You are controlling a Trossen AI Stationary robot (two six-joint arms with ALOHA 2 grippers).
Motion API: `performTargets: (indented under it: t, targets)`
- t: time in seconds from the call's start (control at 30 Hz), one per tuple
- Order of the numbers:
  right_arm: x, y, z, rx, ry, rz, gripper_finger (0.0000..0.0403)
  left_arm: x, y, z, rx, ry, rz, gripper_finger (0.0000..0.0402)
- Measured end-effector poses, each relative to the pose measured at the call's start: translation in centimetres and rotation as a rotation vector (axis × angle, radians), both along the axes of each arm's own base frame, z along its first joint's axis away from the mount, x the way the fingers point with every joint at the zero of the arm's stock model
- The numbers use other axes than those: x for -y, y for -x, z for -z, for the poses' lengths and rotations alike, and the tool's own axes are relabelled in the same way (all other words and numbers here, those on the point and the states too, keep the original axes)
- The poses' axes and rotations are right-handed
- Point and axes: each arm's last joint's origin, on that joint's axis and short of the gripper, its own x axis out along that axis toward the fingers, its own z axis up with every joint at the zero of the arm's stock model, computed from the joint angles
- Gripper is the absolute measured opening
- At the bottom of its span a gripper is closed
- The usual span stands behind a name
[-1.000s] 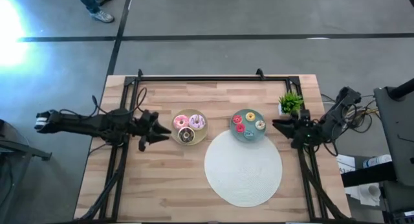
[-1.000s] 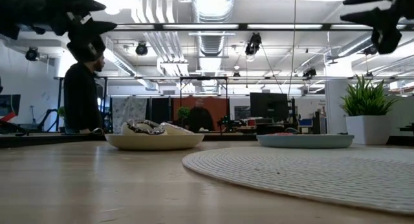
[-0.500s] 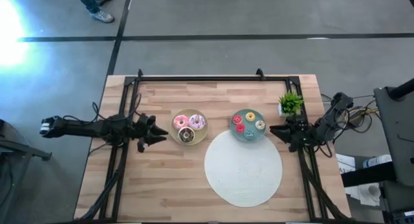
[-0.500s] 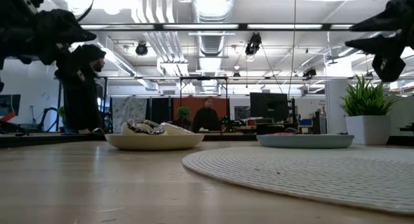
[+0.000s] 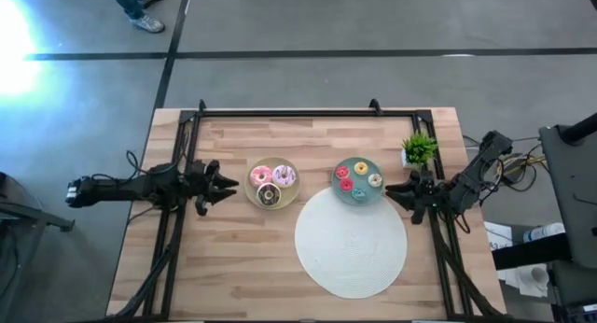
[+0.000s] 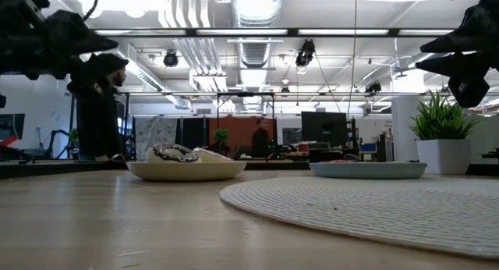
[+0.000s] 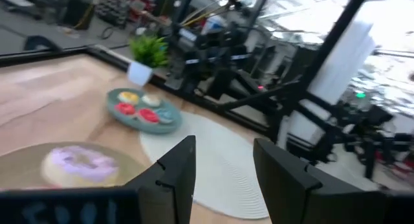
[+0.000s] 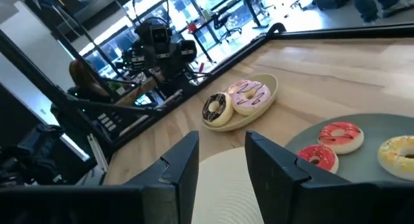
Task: Pick & Place donuts
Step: Return to Home Position
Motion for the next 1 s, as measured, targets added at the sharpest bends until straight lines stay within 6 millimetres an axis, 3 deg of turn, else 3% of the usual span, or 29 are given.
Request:
performTargets:
  t: [0.4, 0.77, 1.0]
  targets:
    - [-0.03, -0.03, 0.04, -0.004, 0.004, 0.0, 0.0118, -0.6, 0.11, 0.69, -0.07, 0.142, -0.063, 0.0129]
    - [-0.03, -0.03, 0.04, -0.004, 0.004, 0.0, 0.0118, -0.6, 0.13, 0.67, -0.068, 0.128, -0.064, 0.0129]
    - [-0.03, -0.03, 0.04, -0.004, 0.004, 0.0, 0.0118, -0.6, 0.75, -0.06, 0.028, 0.112, -0.068, 0.0129]
